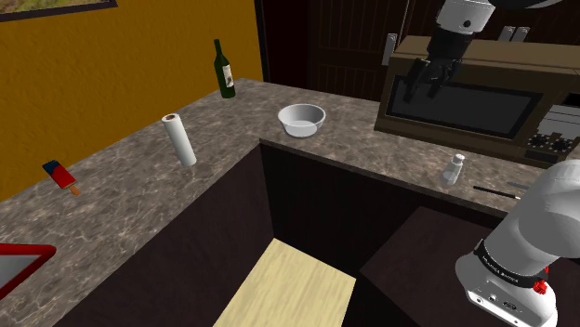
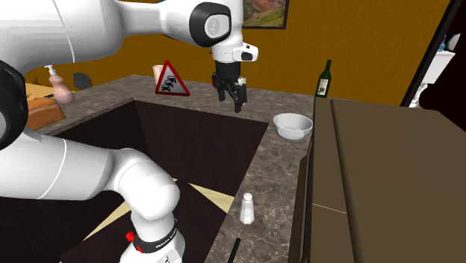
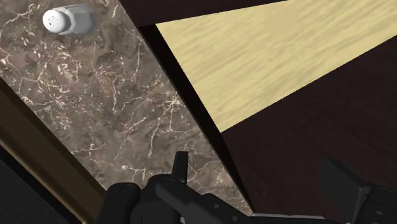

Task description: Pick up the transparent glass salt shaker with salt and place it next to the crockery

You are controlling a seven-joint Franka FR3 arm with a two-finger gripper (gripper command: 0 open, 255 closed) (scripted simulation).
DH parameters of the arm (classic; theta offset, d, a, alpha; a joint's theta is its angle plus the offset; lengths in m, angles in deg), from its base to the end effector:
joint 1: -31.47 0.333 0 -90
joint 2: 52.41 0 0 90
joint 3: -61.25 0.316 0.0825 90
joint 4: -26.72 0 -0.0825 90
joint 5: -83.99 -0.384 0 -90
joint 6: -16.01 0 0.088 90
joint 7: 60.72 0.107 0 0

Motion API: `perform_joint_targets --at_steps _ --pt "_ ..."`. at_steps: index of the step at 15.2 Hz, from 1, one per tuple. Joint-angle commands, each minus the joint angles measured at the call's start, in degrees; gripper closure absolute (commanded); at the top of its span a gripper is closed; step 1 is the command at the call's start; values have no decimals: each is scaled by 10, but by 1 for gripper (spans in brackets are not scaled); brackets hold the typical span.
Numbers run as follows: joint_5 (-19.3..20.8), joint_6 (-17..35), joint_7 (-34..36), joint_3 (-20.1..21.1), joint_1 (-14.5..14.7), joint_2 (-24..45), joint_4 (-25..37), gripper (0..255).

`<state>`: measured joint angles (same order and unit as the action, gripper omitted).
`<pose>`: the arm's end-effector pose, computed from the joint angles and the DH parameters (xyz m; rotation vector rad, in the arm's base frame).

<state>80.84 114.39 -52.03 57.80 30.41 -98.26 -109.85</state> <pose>0.3165 -0.0254 0.5955 -3.0133 0.3319 -0.1945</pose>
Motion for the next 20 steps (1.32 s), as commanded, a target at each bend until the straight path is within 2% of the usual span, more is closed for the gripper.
perform_joint_targets --at_steps 1,12,20 --pt "0 0 0 0 0 0 0 0" --pt "87 52 -125 -106 -53 -71 -160 0" --pt "179 109 -228 -205 -114 -67 -234 0"
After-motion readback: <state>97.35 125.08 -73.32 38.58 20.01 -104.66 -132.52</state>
